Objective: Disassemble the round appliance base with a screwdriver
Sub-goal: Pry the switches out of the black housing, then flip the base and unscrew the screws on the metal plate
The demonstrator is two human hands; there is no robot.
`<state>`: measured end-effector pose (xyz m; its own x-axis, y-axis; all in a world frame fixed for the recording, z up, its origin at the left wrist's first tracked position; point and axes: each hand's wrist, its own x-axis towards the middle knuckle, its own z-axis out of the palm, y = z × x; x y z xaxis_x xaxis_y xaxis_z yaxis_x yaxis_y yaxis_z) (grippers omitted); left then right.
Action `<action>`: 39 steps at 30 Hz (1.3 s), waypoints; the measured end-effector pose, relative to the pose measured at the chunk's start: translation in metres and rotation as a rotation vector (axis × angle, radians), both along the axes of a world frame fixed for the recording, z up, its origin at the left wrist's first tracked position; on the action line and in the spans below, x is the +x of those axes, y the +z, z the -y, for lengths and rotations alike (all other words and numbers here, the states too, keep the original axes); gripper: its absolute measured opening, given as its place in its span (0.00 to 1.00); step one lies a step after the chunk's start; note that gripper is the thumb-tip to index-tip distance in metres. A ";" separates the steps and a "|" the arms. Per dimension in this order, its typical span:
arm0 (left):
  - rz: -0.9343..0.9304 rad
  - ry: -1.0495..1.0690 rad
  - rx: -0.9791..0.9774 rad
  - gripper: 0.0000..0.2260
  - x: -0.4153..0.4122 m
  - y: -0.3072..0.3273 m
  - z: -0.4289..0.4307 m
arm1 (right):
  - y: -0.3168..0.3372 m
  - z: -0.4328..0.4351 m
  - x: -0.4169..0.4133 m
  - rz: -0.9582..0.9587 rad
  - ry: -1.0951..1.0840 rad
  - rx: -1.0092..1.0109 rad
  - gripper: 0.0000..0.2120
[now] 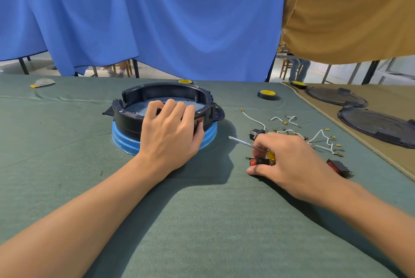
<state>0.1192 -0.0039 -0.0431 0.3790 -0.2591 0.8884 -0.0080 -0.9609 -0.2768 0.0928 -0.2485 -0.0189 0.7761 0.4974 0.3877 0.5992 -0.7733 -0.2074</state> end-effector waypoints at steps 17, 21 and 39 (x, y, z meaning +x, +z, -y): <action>0.090 -0.039 -0.031 0.25 0.005 0.013 -0.009 | 0.024 -0.005 0.006 -0.173 -0.105 0.304 0.08; 0.143 -0.072 -0.111 0.25 0.002 0.034 -0.004 | 0.024 -0.019 0.023 -0.375 -0.146 0.534 0.07; -0.240 -0.401 -1.216 0.33 0.024 0.138 -0.013 | 0.051 -0.039 0.099 -0.659 -0.247 0.978 0.08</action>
